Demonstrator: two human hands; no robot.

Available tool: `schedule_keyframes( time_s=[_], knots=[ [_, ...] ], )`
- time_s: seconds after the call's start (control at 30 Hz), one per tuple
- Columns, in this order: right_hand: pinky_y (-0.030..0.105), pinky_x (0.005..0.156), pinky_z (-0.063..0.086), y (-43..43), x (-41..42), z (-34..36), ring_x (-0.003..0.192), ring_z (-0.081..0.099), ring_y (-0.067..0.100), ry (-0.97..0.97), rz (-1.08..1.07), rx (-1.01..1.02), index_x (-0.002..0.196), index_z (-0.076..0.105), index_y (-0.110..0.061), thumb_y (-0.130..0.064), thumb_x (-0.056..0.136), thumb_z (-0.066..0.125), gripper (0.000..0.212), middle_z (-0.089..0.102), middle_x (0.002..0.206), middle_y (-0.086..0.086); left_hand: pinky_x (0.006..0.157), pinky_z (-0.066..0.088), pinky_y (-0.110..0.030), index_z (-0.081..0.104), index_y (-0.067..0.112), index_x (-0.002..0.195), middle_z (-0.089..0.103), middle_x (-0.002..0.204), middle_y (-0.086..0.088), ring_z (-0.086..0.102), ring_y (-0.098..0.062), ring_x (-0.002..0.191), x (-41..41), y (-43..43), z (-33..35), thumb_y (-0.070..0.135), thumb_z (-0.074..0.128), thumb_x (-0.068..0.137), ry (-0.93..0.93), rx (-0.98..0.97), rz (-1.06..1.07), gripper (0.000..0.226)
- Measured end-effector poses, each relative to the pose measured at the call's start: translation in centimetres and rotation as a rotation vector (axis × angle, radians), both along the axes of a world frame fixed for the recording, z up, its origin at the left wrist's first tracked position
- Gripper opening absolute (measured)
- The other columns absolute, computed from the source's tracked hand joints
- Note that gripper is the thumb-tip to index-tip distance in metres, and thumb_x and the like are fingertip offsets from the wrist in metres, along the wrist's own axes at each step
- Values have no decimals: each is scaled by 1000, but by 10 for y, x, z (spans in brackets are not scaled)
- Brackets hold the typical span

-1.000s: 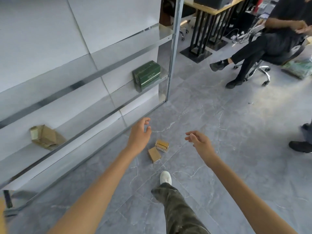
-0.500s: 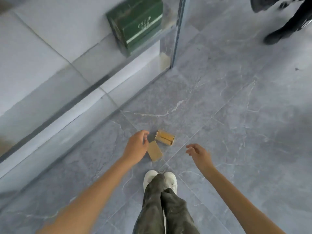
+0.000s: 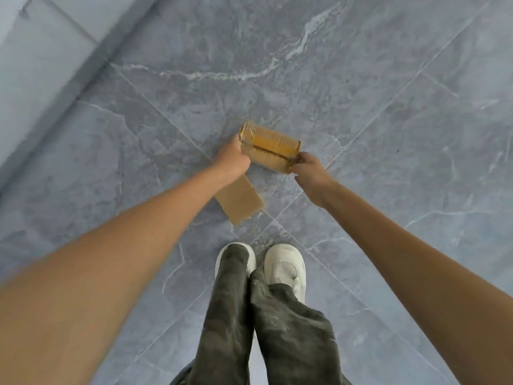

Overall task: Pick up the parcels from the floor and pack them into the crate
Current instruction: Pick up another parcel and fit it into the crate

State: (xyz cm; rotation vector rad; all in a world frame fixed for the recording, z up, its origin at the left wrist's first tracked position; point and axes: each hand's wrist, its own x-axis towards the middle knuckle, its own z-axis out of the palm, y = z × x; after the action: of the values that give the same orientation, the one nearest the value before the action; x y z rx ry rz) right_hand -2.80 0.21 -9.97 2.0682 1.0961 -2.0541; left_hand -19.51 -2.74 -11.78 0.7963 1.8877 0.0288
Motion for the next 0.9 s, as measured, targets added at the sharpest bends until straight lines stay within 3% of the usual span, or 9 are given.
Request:
schedule_keyframes(
  time_s=[0.1,0.2,0.33,0.47,0.57,0.67,0.73,0.83,0.9],
  knots=[
    [20,70,39,0,6,28,93,49,15,36,-38,71,131,47,-3,17,86,31,52,54,115,7,86,42,-34,44,6,132,55,126,-15,51,-32,116,2,0,27,-8,42,80,-32,97,111,54],
    [26,87,38,9,14,88,108,49,14,75,-102,152,129,51,-11,23,79,23,66,54,115,-1,81,43,-35,49,10,124,59,115,-9,55,-25,105,0,7,91,-8,48,84,-41,198,130,44],
    [28,92,41,30,18,198,108,51,11,142,-115,255,127,53,-18,21,81,24,67,56,115,-5,82,40,-27,52,7,124,58,110,-4,53,-17,100,-4,25,210,-10,47,84,-44,339,156,44],
    [25,76,46,59,20,329,97,56,15,183,-129,422,123,54,-18,5,91,43,40,59,111,1,79,34,-10,52,7,127,58,115,-6,53,-13,103,-13,51,344,-6,53,86,-7,479,169,44],
    [34,82,55,80,22,436,94,61,15,277,-166,534,121,49,-24,-3,92,54,36,55,111,5,88,37,-16,53,9,128,56,121,-10,54,-12,106,-17,66,449,5,59,89,18,608,193,40],
    [38,83,57,91,21,546,91,64,13,398,-124,577,133,42,-26,-7,92,59,49,50,119,1,94,44,-23,53,10,130,53,121,-10,56,-13,107,-20,75,557,6,61,88,32,756,234,43],
    [38,84,57,90,19,610,91,67,15,422,-35,592,142,36,-29,-10,88,65,64,56,116,-9,89,46,-18,56,14,127,52,116,-7,57,-6,100,-19,78,631,9,62,88,44,854,251,41],
    [33,78,59,87,11,696,89,68,15,455,52,577,146,27,-28,-6,82,71,80,59,106,-8,80,45,-8,63,15,121,51,107,-2,56,2,89,-15,82,731,16,65,87,50,992,254,34],
    [33,72,60,84,9,745,87,68,14,502,-11,544,145,29,-23,-2,80,71,81,52,112,-1,84,48,-14,67,17,115,55,104,-1,60,-6,92,-15,82,789,22,66,86,41,1056,241,29]
  ],
)
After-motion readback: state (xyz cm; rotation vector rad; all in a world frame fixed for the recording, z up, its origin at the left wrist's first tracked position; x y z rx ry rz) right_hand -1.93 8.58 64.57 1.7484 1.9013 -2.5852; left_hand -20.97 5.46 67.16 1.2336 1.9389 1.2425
